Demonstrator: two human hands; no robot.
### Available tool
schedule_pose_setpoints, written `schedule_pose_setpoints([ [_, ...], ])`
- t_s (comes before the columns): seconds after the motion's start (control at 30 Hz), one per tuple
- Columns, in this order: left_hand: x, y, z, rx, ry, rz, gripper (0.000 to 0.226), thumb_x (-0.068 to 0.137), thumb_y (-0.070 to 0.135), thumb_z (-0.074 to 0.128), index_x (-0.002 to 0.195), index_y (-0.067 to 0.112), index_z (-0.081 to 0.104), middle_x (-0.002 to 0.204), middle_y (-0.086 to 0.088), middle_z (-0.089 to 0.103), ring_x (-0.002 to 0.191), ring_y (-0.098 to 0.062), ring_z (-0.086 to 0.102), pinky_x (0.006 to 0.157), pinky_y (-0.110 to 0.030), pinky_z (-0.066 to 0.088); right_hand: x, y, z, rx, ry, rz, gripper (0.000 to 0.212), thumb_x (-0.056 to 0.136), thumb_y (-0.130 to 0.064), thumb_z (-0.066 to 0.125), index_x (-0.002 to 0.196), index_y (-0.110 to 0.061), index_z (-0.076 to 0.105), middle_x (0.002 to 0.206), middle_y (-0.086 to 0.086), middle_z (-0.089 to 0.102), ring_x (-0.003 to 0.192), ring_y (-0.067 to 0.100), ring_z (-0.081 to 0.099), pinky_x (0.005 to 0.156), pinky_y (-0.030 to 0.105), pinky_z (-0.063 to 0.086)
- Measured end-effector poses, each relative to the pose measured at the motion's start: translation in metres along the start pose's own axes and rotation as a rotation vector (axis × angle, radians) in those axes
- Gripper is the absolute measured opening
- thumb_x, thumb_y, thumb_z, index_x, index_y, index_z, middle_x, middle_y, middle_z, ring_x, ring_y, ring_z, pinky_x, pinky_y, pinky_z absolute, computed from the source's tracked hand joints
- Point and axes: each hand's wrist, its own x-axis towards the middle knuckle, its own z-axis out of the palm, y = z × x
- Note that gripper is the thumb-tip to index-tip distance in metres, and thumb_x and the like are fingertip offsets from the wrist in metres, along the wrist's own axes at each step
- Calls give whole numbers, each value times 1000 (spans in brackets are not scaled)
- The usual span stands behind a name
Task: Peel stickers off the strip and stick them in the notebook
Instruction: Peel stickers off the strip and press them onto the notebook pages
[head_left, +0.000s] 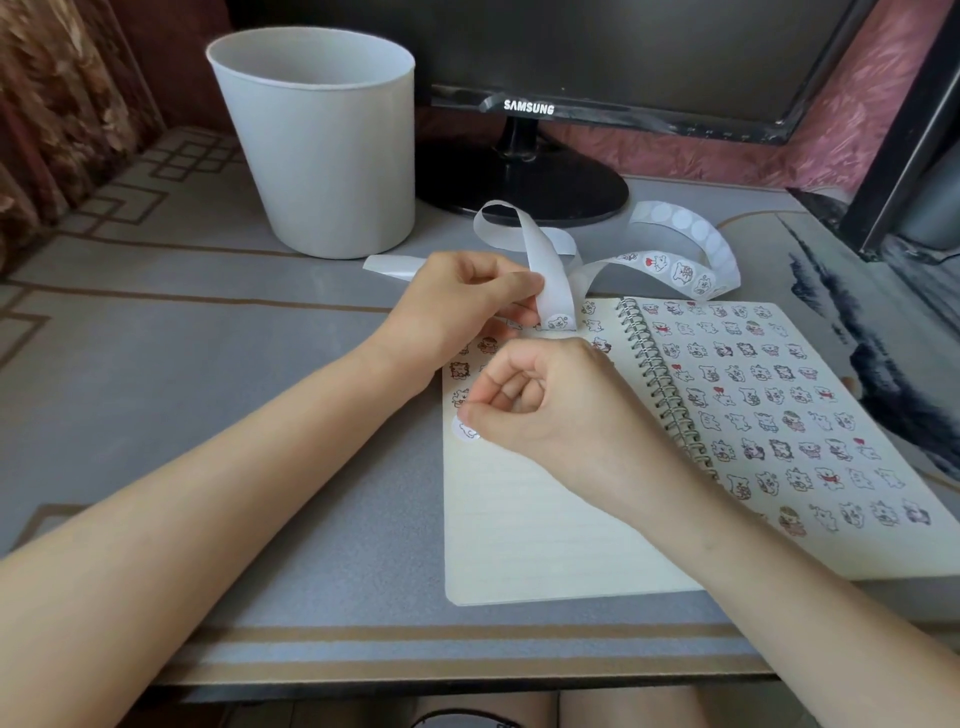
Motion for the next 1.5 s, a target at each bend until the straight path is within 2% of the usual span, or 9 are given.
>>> schedule_pose_setpoints([
  [0.37,0,0,-1,3,-3,5,13,90,11,61,81,3,66,71,-3,66,64,-7,64,57,-17,51,-1,1,-3,-29,-19,11,11,75,-21,75,70,-19,66,49,-18,55,46,-2,49,52,20,38],
  [0.57,0,0,0,16,8,3,15,90,12,62,76,7,65,63,2,66,59,-5,63,55,-14,49,4,5,-7,15,-25,27,11,78,-18,72,73,-22,63,57,-13,54,51,0,48,60,28,44],
  [0.73,0,-1,0,15,14,-3,15,90,13,62,87,-1,67,75,-7,68,63,-7,64,56,-15,50,5,7,-9,60,-10,28,11,79,-15,71,74,-19,63,55,-13,52,50,0,46,58,28,41],
  [0.83,-1,0,0,19,14,-5,14,90,13,62,82,3,67,70,-3,67,60,-5,63,55,-14,48,6,7,-6,48,-2,24,12,76,-22,75,75,-19,63,57,-11,55,51,1,47,58,32,44],
  [1.13,-2,1,0,14,4,4,15,90,12,61,78,5,65,63,1,66,56,-3,62,53,-12,46,5,8,-4,-3,8,6,15,78,-17,72,71,-21,60,49,-14,51,48,2,45,57,30,42],
  [1.3,-2,1,1,-14,10,1,14,91,11,60,87,-1,66,70,-3,67,57,-4,62,53,-13,48,3,5,-12,64,-20,13,13,82,-14,69,74,-22,62,58,-12,53,52,2,46,57,25,40],
  [1.4,-2,2,0,-40,9,4,14,91,11,60,81,4,66,66,1,67,55,-5,63,52,-16,49,4,0,-33,78,60,-19,8,84,-17,68,78,-23,66,71,-10,60,57,4,50,59,19,42],
  [1.43,-1,2,0,-45,8,2,13,91,11,60,82,3,66,67,0,68,57,-6,63,52,-16,50,5,-1,-43,72,117,-35,5,84,-18,68,80,-22,67,73,-10,61,58,4,51,58,14,41],
  [1.5,0,2,0,-42,7,1,14,91,11,60,89,-1,66,77,-8,69,61,-9,63,54,-18,50,9,1,-60,34,214,-60,2,83,-20,68,83,-22,67,77,-11,65,64,7,57,61,15,44],
])
